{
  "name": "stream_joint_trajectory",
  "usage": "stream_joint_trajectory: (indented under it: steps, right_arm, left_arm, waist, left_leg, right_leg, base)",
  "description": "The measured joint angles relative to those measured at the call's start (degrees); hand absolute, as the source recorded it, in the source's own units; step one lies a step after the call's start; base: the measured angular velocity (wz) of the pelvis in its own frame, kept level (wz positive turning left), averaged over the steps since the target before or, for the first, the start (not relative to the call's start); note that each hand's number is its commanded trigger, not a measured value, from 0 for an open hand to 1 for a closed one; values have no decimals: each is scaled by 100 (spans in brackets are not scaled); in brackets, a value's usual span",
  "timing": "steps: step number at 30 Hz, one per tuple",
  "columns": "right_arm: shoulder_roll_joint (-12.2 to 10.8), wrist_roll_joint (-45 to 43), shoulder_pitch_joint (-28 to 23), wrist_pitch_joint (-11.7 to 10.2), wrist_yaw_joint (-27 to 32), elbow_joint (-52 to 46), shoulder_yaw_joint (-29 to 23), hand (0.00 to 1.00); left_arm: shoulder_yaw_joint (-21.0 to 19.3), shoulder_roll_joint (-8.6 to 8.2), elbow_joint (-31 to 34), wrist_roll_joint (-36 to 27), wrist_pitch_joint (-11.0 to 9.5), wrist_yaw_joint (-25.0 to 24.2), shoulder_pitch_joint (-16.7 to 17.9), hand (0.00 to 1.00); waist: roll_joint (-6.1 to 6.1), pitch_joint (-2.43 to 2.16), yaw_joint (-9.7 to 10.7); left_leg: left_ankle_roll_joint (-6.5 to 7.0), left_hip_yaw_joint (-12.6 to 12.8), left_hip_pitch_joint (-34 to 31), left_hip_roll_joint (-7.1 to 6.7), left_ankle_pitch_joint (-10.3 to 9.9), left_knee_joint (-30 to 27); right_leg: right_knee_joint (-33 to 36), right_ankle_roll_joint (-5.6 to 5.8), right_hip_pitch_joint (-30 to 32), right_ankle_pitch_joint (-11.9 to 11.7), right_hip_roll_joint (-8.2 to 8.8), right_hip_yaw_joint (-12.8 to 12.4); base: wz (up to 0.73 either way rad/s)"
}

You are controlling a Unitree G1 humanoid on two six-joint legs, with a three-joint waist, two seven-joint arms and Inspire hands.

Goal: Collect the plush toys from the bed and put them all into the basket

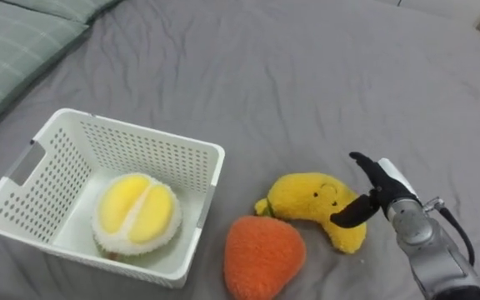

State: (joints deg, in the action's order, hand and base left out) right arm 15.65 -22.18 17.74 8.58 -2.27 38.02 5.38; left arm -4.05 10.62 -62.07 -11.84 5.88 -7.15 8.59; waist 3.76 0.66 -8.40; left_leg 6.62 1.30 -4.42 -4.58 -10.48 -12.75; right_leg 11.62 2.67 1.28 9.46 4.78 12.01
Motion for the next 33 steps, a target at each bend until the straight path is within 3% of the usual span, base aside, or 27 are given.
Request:
stream_joint_trajectory:
  steps: [6,10,13,17,19,22,23,25,26,33]
  right_arm:
    - [11,179,566,-244,38,859,53,0]
    - [36,144,817,-328,78,1434,286,0]
    - [68,136,1034,-436,84,2000,475,0]
    - [160,138,1047,-481,117,2240,477,0]
    - [224,139,1048,-530,217,2273,493,0]
    - [319,139,1049,-546,262,2447,509,0]
    - [337,147,1051,-547,295,2466,509,51]
    - [357,151,1053,-549,301,2543,509,95]
    - [374,149,1075,-550,302,2617,509,100]
    - [401,154,1210,-543,449,2950,645,100]
  left_arm:
    - [401,87,-242,-453,-102,-3,-193,0]
    - [613,123,-286,-797,-139,-3,-253,0]
    - [813,145,-332,-889,-227,-15,-322,0]
    - [957,162,-334,-888,-284,-81,-410,0]
    - [984,159,-355,-896,-310,-88,-430,0]
    - [992,155,-354,-922,-342,-91,-457,0]
    - [995,150,-379,-1020,-339,-91,-457,0]
    - [998,152,-431,-1127,-339,-91,-457,0]
    - [999,151,-457,-1133,-332,-91,-456,0]
    - [1139,161,-602,-1420,-339,-94,-445,0]
  waist:
    - [-7,15,-91]
    - [20,71,-172]
    - [21,81,-273]
    - [-1,99,-374]
    - [-40,136,-396]
    - [-36,141,-404]
    - [-36,142,-419]
    - [-35,142,-421]
    - [-32,144,-432]
    - [-25,148,-454]
  left_leg:
    - [-10,-159,-175,-10,15,-25]
    - [-14,-221,-339,-18,17,-69]
    - [-18,-234,-505,-21,20,-107]
    - [-22,-323,-696,-30,22,-179]
    - [-23,-374,-728,-40,22,-195]
    - [-42,-501,-838,-62,43,-208]
    - [-44,-533,-878,-72,51,-217]
    - [-47,-601,-895,-88,56,-224]
    - [-50,-627,-905,-92,60,-224]
    - [-69,-758,-911,-121,100,-226]
  right_leg:
    - [-4,-1,109,2,14,188]
    - [-8,-2,216,4,20,245]
    - [11,-2,365,4,24,310]
    - [9,-2,487,4,21,392]
    - [7,-2,492,4,25,455]
    - [11,-7,553,7,36,588]
    - [7,-9,576,9,38,608]
    - [6,-16,571,22,44,648]
    - [5,-16,570,22,45,678]
    - [4,-18,529,23,43,695]
  base:
    - [13]
    - [10]
    - [5]
    - [11]
    - [13]
    - [22]
    - [13]
    - [16]
    - [14]
    - [10]
